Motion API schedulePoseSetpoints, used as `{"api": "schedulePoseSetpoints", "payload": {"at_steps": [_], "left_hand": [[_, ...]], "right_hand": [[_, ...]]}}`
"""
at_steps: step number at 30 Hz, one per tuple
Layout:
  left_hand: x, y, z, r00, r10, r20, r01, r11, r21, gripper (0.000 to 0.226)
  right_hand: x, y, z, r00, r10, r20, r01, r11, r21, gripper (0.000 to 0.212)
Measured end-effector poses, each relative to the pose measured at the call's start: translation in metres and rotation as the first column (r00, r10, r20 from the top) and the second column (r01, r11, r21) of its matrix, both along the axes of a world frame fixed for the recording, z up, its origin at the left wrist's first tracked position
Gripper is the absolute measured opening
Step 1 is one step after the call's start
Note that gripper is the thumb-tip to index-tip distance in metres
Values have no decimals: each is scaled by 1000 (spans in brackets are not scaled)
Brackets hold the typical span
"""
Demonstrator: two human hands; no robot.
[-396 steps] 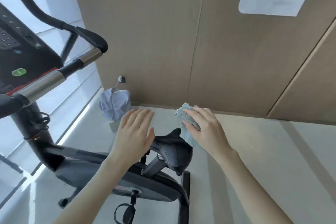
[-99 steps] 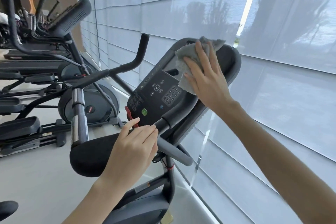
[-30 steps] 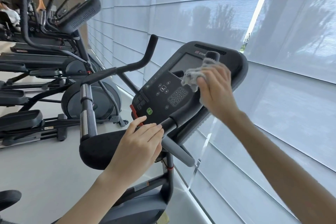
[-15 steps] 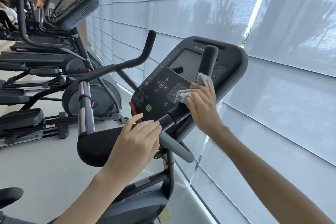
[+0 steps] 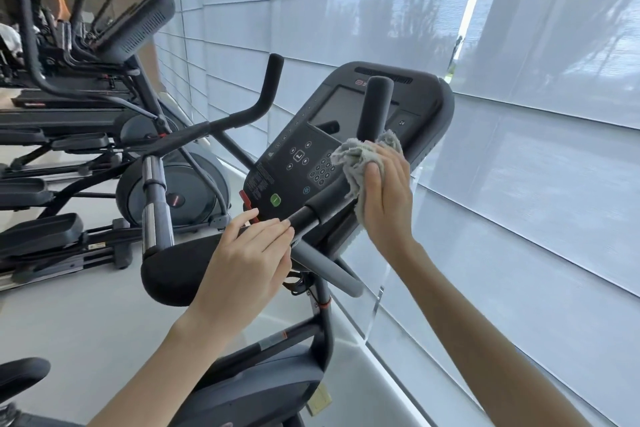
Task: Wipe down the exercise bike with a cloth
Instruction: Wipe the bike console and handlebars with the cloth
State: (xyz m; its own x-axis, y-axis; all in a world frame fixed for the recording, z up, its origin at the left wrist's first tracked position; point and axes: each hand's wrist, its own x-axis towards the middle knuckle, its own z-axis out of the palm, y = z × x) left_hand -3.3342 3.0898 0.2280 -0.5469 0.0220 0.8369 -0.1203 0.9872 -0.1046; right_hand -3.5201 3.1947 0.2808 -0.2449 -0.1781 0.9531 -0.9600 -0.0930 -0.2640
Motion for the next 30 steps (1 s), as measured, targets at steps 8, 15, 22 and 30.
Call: {"api": "schedulePoseSetpoints", "payload": {"at_steps": [8, 15, 22, 30], "left_hand": [[1, 3, 2, 999, 12, 34, -13, 999, 44, 25], [-1, 3, 3, 999, 25, 33, -26, 1000, 9, 20], [-1, 2, 0, 1000, 18, 9, -18, 1000, 24, 21], [5, 4, -2, 996, 53, 75, -52, 998, -24, 27]], "right_hand": [[8, -35, -50, 998, -23, 60, 20, 998, 60, 32], [61, -33, -82, 978, 152, 141, -160, 986, 45, 33], [23, -11, -42, 807, 230, 544, -95, 960, -265, 30], [60, -49, -74, 774, 185, 606, -116, 982, -151, 45]]}}
